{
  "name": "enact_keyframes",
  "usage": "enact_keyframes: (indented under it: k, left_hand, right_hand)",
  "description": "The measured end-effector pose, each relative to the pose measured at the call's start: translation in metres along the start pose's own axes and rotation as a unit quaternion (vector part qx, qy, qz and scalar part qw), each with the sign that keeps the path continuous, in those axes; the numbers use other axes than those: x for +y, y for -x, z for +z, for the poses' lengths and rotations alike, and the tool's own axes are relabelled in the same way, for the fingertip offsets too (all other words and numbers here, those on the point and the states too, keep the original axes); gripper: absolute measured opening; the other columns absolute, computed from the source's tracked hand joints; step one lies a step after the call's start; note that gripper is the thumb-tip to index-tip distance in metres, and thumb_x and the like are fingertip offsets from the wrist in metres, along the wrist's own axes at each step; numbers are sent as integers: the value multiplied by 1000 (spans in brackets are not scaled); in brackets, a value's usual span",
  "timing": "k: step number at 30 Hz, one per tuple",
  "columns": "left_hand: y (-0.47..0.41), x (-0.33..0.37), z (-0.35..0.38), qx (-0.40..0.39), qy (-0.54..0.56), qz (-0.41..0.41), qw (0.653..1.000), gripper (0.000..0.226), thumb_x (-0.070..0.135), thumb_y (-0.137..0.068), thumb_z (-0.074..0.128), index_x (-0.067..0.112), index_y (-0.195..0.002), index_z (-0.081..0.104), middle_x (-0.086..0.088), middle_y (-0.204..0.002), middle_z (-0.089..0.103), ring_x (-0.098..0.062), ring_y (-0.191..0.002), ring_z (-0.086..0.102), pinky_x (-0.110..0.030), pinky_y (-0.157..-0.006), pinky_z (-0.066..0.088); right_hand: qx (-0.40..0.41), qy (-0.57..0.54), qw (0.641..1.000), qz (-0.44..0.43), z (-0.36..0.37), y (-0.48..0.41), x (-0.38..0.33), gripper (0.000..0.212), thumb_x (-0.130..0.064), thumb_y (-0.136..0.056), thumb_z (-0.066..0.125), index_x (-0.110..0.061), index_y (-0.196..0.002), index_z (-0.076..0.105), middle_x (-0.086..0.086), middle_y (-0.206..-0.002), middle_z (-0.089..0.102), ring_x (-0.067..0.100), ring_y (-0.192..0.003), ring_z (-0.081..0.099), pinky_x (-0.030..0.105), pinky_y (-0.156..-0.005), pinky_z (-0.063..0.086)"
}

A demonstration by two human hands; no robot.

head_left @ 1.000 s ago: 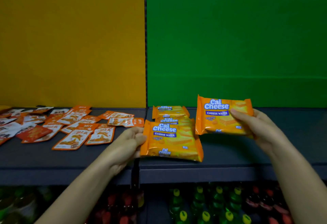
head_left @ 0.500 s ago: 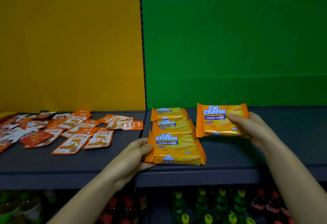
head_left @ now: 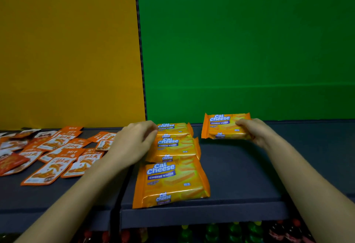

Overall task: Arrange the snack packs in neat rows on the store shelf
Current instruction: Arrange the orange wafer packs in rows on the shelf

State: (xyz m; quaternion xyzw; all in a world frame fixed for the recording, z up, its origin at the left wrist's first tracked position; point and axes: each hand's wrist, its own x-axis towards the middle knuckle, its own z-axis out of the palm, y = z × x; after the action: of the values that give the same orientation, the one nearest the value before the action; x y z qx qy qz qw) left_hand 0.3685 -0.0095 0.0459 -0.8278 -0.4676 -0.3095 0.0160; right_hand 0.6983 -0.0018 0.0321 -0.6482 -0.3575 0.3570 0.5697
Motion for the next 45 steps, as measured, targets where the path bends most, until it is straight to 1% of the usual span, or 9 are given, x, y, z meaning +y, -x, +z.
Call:
enact_keyframes:
  k: [5,9,14,17,23,27,34,39,45]
  left_hand:
    - [-39,24,32,35,-48,-30,998,21,33,-93,48,23,-103,64,1,-103,69,-25,-98,62,-36,-75,47]
    - [-46,26,41,37,-84,-40,995,22,34,-93,47,23,-103,63,1,-104,69,-25,-99,61,-34,-73,45]
    - [-44,19,43,31,-99,-32,994,24,36,-93,47,23,-105,63,1,-105,68,-23,-99,61,-34,-73,45]
    - [-46,14,45,32,-104,-30,994,25,36,-93,47,23,-106,63,1,-106,68,-23,-99,61,-33,-73,45]
    - [-40,15,44,33,-124,-50,990,25,37,-93,47,22,-105,62,1,-106,68,-24,-100,60,-33,-71,44]
    - [-29,12,34,40,-139,-64,987,24,36,-93,46,22,-105,61,-1,-108,67,-26,-102,60,-33,-71,43]
    - [12,-13,-2,90,-160,-85,979,22,29,-93,48,15,-100,63,-7,-104,68,-30,-99,60,-35,-69,44]
    - [83,-52,-65,116,-211,-112,964,34,33,-85,42,10,-90,67,-12,-90,71,-34,-87,63,-37,-65,44]
    - [163,-125,-126,135,-227,-159,951,19,29,-89,52,16,-94,66,-5,-95,70,-29,-93,63,-33,-65,43]
  right_hand:
    - [-41,15,999,25,1,-55,6,22,-12,-89,57,-5,-110,52,7,-72,57,13,-47,59,13,-32,43]
    - [-38,56,997,27,5,-77,17,42,-15,-87,60,5,-122,48,14,-96,59,15,-62,53,16,-36,45]
    - [27,151,988,-4,-6,-87,22,46,-25,-83,64,6,-116,55,20,-117,60,27,-92,56,29,-72,41]
    - [53,232,971,-22,-6,-85,21,43,-28,-86,60,4,-115,55,22,-122,57,34,-110,54,33,-80,40]
    - [87,367,925,-48,-9,-72,21,46,-33,-90,53,3,-119,53,23,-129,51,38,-121,46,38,-96,39]
    - [113,384,900,-171,-1,-48,9,51,-34,-93,49,-3,-133,44,19,-140,41,37,-128,36,42,-103,32]
    - [-67,375,835,-398,65,30,-28,30,-24,-90,55,-17,-119,59,7,-129,53,27,-121,46,34,-101,35]
    - [-171,355,794,-463,147,120,-45,29,-26,-90,54,-19,-117,59,2,-122,58,21,-113,54,31,-95,39]
    - [-249,306,777,-491,242,217,-39,25,-26,-89,56,-20,-113,60,2,-113,62,19,-106,56,34,-91,43]
